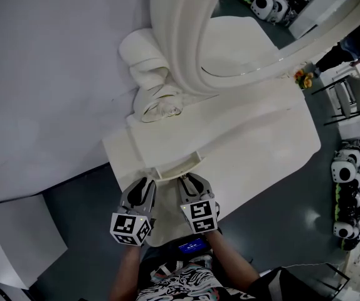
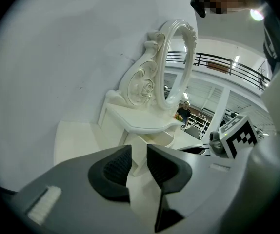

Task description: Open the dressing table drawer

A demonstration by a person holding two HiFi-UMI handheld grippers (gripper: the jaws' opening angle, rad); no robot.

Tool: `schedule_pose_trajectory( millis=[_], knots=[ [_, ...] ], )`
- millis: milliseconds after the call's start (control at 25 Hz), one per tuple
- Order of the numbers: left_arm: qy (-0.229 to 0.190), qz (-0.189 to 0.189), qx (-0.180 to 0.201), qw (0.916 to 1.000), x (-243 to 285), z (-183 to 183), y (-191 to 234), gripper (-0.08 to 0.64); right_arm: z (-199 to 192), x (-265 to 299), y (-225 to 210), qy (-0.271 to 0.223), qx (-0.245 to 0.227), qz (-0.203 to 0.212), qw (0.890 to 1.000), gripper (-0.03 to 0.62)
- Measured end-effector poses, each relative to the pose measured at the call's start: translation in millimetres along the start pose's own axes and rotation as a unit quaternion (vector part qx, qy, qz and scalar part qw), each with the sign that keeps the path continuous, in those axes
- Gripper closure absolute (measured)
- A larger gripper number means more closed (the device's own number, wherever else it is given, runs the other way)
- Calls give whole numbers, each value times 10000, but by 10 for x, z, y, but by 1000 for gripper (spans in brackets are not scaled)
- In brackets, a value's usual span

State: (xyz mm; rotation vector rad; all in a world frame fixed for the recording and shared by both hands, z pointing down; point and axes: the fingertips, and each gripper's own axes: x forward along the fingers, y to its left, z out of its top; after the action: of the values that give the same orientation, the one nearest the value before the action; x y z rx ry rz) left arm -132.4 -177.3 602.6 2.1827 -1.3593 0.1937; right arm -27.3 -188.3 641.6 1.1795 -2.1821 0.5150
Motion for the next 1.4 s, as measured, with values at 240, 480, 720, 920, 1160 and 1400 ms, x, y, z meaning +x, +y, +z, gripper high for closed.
schedule_pose_trajectory(
  millis=[240,480,720,920,1160,1400],
  knots=[
    [-2,-44,63,10000,-88,47,-37,453,-72,18,-12,99,242,-50,9996,484],
    [-258,-152,329,9990,-338,266,-267,446,-20,-433,-8,-138,305,-384,9987,530],
    [-468,-288,538,9970,-599,420,-557,448,235,-964,141,-902,627,-277,9936,589],
    [-534,-271,720,9956,-753,471,-704,452,311,-1275,182,-1192,899,-426,9879,589],
    [-559,-234,823,9948,-790,487,-735,456,304,-1397,154,-1180,796,-538,9883,591],
    [-535,-181,864,9947,-765,499,-699,459,329,-1430,86,-1244,864,-587,9867,591]
  ],
)
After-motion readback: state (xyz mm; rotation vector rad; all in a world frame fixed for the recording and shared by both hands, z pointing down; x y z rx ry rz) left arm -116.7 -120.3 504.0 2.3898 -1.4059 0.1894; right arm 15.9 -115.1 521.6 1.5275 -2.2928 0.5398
